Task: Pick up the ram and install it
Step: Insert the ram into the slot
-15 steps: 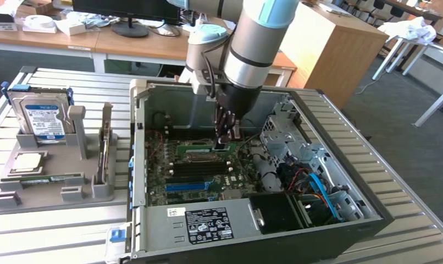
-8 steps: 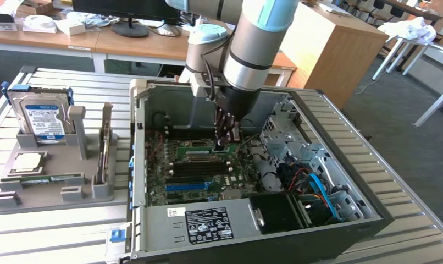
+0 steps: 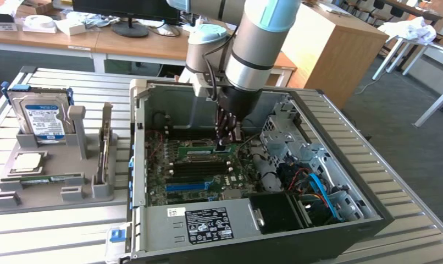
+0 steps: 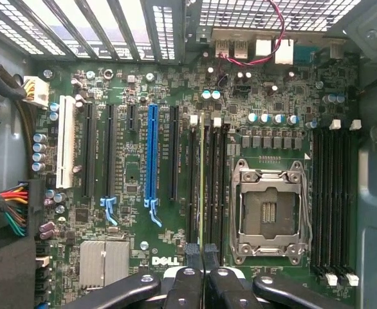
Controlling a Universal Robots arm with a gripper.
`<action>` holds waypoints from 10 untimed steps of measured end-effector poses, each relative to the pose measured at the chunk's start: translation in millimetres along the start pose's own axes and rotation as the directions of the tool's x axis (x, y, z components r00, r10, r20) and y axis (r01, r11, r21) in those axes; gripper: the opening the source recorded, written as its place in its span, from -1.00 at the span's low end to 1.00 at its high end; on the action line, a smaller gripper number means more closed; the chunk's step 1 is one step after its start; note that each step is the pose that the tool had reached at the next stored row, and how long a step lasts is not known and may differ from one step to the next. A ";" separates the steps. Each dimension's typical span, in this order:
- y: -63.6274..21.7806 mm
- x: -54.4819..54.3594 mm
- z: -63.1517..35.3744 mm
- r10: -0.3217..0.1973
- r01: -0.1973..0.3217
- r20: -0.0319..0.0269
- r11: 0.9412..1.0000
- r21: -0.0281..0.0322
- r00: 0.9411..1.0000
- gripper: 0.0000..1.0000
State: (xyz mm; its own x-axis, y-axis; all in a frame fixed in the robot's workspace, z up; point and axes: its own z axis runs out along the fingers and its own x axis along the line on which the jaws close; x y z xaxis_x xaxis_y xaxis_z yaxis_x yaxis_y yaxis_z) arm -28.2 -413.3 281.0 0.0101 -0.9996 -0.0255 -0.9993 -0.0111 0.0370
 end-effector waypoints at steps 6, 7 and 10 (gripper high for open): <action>0.1 4.8 -0.1 0.000 0.000 0.000 1.000 0.000 1.000 -0.77; 0.1 4.8 -0.1 0.000 0.000 0.000 1.000 0.000 1.000 -0.77; 0.0 4.8 -0.1 0.000 0.000 0.000 1.000 0.000 1.000 -0.77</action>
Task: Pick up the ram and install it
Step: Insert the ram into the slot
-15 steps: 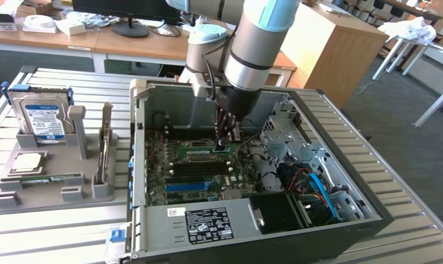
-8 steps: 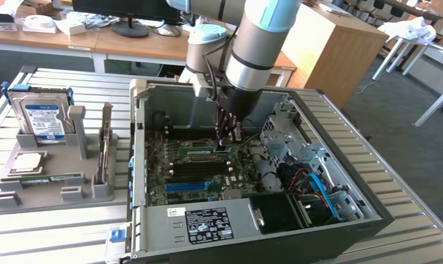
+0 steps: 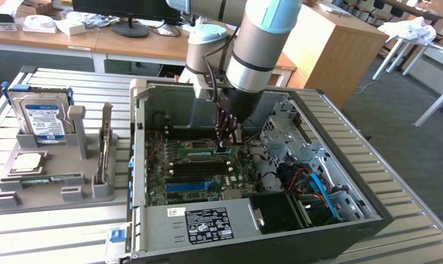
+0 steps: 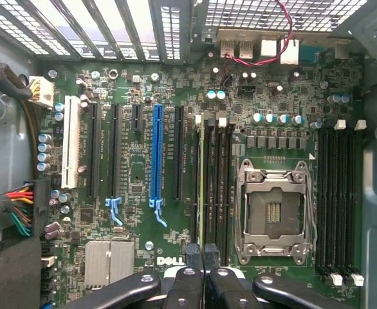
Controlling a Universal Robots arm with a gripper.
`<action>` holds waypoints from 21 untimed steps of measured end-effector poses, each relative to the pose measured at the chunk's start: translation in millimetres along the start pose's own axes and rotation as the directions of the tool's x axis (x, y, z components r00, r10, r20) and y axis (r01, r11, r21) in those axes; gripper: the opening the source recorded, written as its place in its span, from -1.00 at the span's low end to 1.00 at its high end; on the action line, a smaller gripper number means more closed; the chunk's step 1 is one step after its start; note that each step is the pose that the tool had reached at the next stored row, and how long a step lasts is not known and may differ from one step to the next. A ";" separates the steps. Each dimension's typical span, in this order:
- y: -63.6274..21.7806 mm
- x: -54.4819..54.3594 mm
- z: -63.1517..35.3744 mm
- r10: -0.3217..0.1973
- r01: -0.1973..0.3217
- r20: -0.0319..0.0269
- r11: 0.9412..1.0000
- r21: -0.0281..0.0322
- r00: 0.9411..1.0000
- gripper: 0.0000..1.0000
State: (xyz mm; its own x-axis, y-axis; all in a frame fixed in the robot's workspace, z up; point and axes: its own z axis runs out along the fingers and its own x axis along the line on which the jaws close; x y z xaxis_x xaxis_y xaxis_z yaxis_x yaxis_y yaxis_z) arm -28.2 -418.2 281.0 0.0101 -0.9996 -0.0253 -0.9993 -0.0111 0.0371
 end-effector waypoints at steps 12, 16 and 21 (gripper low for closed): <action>-0.3 0.2 7.9 0.000 0.000 0.000 1.000 0.001 1.000 -0.77; -0.4 0.2 10.0 0.000 0.000 0.000 1.000 0.001 1.000 -0.77; -0.5 0.3 12.1 0.000 0.000 0.000 1.000 0.000 1.000 -0.77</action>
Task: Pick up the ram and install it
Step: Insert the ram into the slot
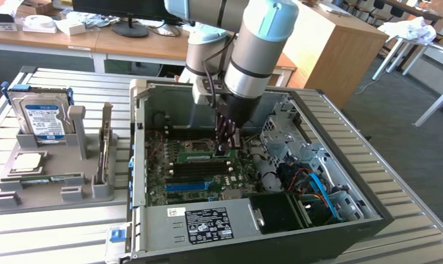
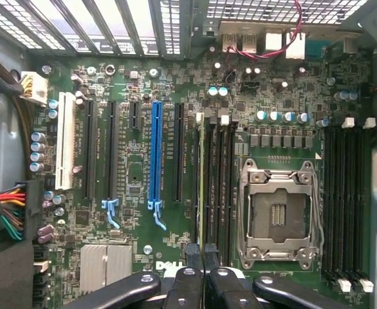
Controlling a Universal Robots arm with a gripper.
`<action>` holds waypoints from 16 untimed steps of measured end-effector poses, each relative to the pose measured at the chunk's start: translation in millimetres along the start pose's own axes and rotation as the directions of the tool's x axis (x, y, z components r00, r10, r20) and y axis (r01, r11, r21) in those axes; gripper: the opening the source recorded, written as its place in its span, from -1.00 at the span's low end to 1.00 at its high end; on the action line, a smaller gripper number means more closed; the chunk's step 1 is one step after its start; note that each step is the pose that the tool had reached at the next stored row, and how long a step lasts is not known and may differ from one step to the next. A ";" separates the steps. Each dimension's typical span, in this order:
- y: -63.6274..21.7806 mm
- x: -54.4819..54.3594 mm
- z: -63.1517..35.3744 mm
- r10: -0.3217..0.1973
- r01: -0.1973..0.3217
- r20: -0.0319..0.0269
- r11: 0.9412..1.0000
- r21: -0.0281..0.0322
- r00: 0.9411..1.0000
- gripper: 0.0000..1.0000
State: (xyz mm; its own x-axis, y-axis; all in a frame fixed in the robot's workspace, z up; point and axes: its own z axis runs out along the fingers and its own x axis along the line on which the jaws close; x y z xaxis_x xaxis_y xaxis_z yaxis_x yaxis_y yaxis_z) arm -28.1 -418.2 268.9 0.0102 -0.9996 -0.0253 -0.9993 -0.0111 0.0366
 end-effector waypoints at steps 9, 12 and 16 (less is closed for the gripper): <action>-0.2 0.1 5.5 0.000 0.000 0.000 1.000 0.000 1.000 -0.77; -0.3 0.2 7.7 0.000 0.000 0.000 1.000 0.000 1.000 -0.77; -0.4 0.3 10.0 0.000 0.000 0.000 1.000 0.000 1.000 -0.77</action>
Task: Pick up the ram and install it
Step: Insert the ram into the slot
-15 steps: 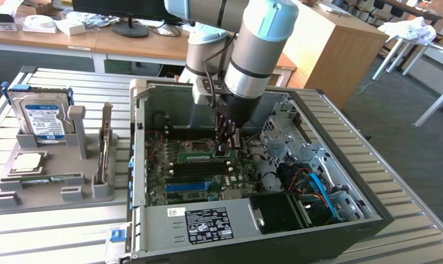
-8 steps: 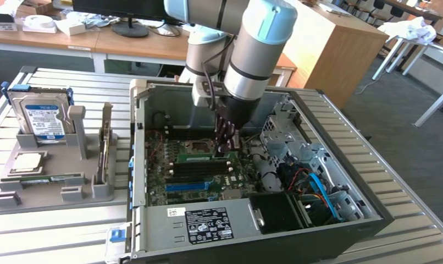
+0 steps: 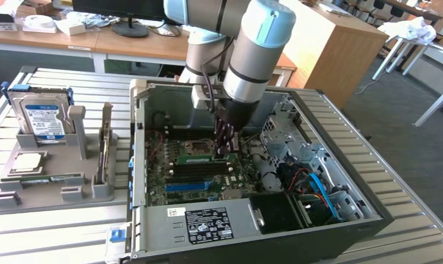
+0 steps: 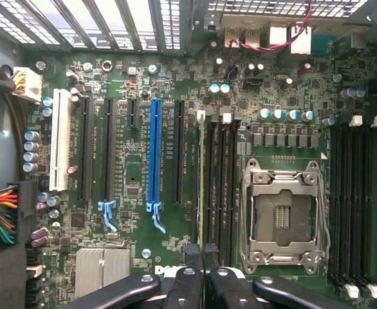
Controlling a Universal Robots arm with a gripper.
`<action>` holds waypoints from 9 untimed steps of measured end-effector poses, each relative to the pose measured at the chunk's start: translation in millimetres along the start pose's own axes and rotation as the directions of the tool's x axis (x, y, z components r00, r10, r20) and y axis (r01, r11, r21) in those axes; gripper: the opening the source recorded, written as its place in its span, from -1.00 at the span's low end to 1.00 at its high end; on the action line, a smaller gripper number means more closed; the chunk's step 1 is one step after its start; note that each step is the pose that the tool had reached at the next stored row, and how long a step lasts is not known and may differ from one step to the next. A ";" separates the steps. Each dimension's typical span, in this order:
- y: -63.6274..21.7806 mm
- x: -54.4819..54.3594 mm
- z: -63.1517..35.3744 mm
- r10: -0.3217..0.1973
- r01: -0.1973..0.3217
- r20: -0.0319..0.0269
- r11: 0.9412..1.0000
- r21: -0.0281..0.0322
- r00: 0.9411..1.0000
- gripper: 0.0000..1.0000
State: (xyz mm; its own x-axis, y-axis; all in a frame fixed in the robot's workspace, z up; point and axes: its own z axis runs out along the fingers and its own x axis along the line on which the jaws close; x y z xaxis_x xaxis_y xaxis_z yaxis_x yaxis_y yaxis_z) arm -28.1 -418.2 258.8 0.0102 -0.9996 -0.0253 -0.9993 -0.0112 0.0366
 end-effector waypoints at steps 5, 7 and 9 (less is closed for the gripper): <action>0.0 0.0 0.7 0.000 0.000 0.000 1.000 0.000 1.000 -0.77; -0.1 0.0 1.9 0.000 0.000 0.000 1.000 0.000 1.000 -0.77; -0.2 0.1 3.1 0.000 0.000 0.000 1.000 0.000 1.000 -0.77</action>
State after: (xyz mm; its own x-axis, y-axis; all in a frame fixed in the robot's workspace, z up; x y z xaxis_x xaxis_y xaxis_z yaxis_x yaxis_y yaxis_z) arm -28.1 -418.2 255.7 0.0103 -0.9996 -0.0255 -0.9993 -0.0112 0.0364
